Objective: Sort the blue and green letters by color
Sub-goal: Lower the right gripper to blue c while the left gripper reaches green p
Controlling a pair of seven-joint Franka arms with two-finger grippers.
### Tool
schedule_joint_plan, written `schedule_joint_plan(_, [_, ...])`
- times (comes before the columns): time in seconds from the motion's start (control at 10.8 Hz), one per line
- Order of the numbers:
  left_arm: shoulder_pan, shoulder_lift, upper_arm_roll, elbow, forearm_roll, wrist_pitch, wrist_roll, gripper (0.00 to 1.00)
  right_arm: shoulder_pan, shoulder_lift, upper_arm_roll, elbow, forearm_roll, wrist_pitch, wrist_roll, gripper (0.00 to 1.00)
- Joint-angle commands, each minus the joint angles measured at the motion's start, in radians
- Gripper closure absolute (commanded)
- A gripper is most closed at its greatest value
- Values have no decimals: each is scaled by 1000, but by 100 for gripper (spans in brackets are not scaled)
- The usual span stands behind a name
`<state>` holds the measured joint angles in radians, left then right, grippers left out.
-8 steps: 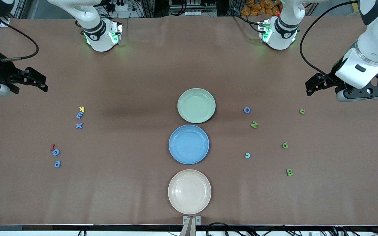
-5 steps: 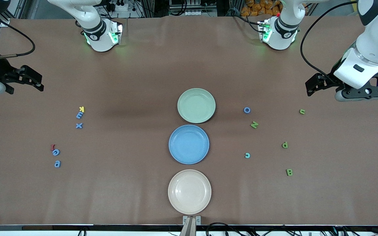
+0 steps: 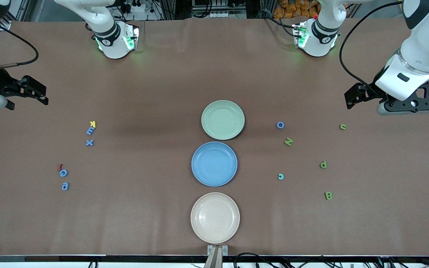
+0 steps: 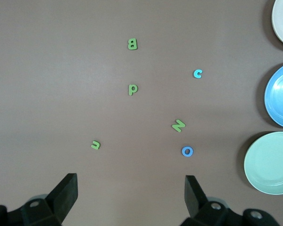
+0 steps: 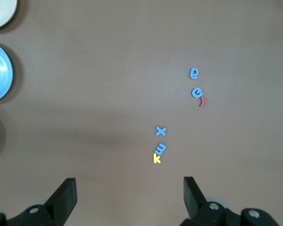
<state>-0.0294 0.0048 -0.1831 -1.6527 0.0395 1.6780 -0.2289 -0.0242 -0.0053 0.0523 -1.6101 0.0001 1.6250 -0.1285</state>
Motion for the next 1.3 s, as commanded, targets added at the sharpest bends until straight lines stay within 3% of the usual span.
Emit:
schedule_joint_plan(0.0, [2,15,-4,-1,26,12,19,0,-14,56,6,21,11,-10,-14,0])
schedule_joint_plan(0.37, [9,90,-1,11,11,43,0,0,-16,131,4,4,-6,8,-17,0])
schedule_joint_plan(0.65, [29,202,8,14,-13,118,0,0,-74,162,4,-126,-6,187,-19,0])
schedule_joint_plan(0.74, [31,255,10,57,-7,121,5,0,-75,195,4,-143,-26,249,-26,0])
schedule_joint_plan(0.93, [29,366,11,119,-3,132,0,0,-82,284,3,-119,-138,362,-127,0])
schedule_joint_plan(1.21, [39,464,10,100,48,273,2,0,-114,469,6,-10,-100,384,-195,0])
